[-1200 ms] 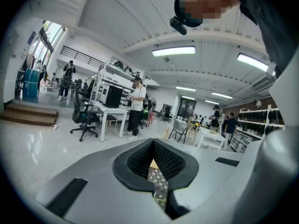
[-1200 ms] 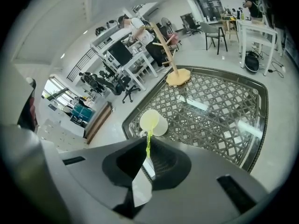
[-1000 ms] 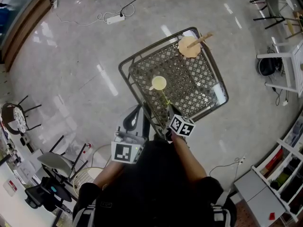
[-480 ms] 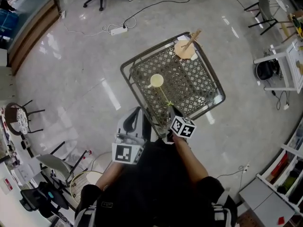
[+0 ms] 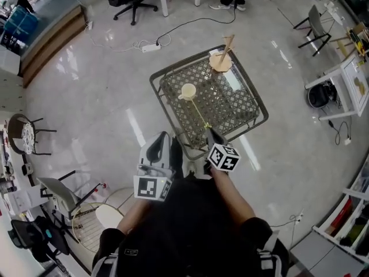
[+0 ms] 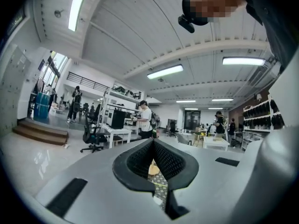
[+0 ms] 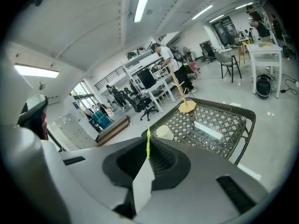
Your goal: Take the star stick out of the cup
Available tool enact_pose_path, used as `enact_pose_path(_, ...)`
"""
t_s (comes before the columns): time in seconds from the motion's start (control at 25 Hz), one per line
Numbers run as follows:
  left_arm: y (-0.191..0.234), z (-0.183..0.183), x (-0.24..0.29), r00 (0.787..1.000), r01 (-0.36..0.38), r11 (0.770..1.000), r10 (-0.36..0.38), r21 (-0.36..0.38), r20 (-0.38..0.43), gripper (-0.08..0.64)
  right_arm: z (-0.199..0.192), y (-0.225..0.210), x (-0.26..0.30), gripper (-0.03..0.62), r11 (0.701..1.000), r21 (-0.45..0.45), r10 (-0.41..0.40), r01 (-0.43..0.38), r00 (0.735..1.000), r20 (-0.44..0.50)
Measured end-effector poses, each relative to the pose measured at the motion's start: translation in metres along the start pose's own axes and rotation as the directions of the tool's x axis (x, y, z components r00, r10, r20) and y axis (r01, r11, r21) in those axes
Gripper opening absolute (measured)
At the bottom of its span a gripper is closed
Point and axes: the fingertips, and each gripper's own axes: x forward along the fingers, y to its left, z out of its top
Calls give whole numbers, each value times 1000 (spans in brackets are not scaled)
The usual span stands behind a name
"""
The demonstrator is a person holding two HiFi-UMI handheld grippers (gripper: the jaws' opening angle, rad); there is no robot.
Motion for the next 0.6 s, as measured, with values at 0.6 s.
enact_pose_path(0.6,-4,11,-67,1000,-11,1000,12,-18,27,14,23,71,-96,20,987,-158,58,-30,983,176)
